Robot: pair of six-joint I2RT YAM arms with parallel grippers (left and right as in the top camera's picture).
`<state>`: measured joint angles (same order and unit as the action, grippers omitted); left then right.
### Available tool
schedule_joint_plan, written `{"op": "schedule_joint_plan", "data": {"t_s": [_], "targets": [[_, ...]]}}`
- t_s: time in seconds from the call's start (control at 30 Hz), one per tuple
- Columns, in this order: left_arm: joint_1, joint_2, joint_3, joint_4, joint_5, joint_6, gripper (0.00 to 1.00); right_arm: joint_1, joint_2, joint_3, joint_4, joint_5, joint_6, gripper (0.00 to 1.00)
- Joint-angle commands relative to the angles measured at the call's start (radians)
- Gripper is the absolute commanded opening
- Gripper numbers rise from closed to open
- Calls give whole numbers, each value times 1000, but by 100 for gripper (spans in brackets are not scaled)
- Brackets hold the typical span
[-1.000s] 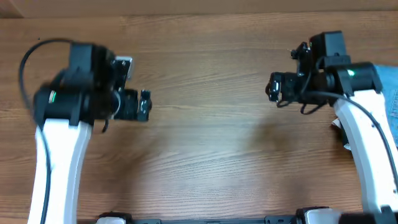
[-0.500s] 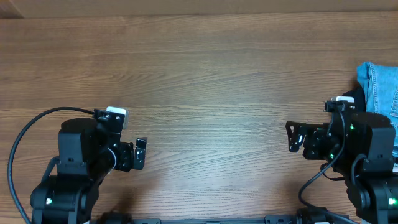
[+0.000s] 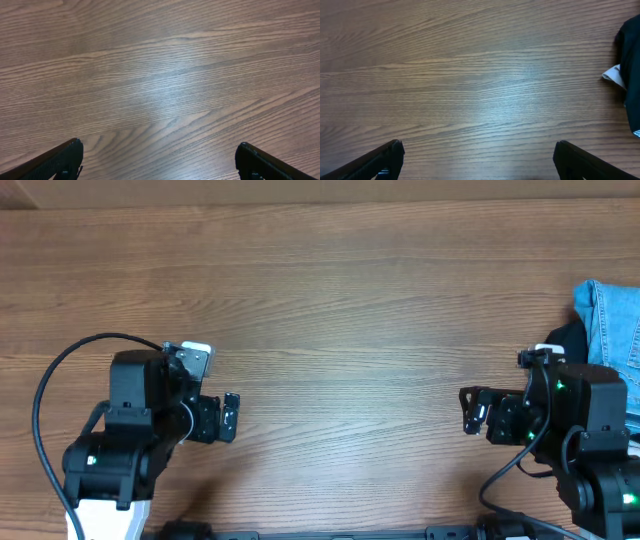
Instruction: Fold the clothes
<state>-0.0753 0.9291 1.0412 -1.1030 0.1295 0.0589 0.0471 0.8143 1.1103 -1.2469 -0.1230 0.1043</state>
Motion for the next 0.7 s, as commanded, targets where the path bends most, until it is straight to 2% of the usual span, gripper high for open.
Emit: {"op": "schedule_joint_plan", "data": {"t_s": [0.0,0.2,0.3,0.43,0.67], "targets": [[0,29,-1,0,-7,16,100,-3,-6,0,84,-3,-16,100],[0,87,-1,0,-7,16,100,-2,-10,-11,206,-63,-163,100],[0,118,-1,0,-7,16,100,0,-56,-59,259,-74,-161,100],[0,178,-1,0,-7,16,100,74,-301,-346,525,-80,-161,100],[0,259,-1,0,-7,16,100,107,-615,-689,852,-80,-161,100]]}}
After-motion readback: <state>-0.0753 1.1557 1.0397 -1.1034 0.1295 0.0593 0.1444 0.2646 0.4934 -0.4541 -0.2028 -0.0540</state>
